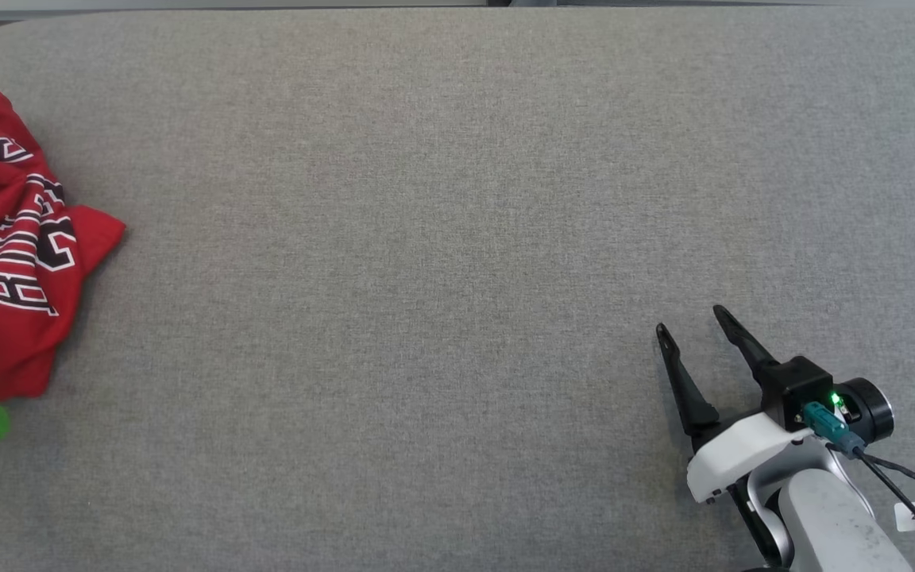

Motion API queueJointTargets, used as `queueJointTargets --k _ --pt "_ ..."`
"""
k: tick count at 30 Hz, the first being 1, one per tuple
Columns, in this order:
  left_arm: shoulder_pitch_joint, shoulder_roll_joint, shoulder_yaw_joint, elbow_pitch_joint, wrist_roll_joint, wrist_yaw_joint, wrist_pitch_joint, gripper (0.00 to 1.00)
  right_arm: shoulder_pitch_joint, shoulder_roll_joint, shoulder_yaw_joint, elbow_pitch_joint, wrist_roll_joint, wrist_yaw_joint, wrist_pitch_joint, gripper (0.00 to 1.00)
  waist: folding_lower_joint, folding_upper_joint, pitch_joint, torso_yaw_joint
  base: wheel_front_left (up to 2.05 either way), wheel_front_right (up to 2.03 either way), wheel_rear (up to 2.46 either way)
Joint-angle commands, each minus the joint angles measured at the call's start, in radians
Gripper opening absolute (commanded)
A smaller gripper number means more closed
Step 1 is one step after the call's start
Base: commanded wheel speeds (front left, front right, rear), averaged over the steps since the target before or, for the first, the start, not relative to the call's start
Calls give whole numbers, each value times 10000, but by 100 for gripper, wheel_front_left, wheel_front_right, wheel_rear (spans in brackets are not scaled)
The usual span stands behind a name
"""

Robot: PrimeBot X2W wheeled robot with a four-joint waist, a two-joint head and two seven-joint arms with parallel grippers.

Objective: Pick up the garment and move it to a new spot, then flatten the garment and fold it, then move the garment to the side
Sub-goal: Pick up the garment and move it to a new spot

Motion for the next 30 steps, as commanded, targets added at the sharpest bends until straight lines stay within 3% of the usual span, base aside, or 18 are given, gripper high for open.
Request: queueJointTargets --k 1,2,3,9,16,30 --pt "-229 -75 56 61 22 -62 -31 69 -118 -49 -37 -34 2 -1 -32 100 0 0 126 -50 0 0 0" --pt "-277 -103 107 138 27 -75 -31 20 -120 -46 -39 -29 -4 1 -32 100 0 0 154 -53 0 0 0" --pt "-324 -112 138 215 48 -86 -31 0 -117 -21 -46 -36 -34 1 -32 100 0 0 173 -56 0 0 0" --pt "-515 -153 209 427 287 -105 -31 0 -105 107 -108 75 -31 1 -32 100 0 0 55 7 0 0 0" --pt "-304 159 599 -795 790 -50 -31 0 299 390 -15 328 231 -1 -32 100 0 0 -870 157 0 0 0" --pt "-944 344 259 -3074 1926 -544 -32 0 1085 820 131 643 714 1 -32 100 0 0 -2592 -296 0 0 0"
